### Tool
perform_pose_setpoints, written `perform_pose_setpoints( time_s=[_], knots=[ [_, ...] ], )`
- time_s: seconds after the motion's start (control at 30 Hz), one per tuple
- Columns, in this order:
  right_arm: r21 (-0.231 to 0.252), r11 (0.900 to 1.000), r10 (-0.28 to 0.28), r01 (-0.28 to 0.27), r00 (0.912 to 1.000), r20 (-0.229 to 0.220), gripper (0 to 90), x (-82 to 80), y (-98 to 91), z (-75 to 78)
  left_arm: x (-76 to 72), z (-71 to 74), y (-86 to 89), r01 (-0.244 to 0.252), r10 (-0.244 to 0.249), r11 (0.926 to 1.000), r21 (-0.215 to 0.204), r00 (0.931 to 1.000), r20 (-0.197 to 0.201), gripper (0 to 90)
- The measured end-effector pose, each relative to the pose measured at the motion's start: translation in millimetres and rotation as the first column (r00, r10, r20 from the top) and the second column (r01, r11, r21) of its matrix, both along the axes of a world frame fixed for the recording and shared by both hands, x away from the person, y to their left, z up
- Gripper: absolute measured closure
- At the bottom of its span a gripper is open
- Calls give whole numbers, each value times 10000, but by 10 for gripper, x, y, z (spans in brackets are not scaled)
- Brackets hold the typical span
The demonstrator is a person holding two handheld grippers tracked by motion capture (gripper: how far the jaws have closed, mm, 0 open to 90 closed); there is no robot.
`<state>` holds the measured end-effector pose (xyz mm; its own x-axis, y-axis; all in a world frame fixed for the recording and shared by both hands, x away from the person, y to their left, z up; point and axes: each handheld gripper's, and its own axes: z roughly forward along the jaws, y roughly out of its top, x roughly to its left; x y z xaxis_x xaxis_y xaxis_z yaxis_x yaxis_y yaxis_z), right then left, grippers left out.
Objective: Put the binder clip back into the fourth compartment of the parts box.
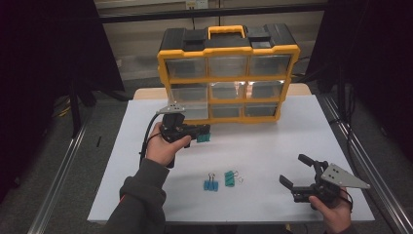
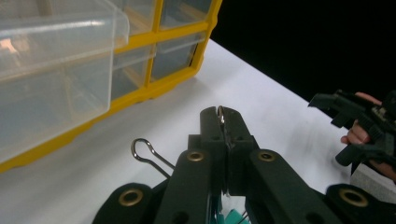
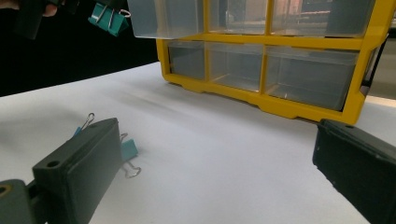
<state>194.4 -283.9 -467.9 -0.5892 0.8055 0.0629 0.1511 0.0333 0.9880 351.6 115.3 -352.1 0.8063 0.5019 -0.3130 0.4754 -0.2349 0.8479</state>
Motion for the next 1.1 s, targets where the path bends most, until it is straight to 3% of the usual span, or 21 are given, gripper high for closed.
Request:
perform_pose_setpoints(
  time_s=[1.1],
  knots=[
    [-95,9999,45,-45,10000,31,6,10,0,-1,297,647,32,-490,488,9988,37,9980,414,894]
  ],
)
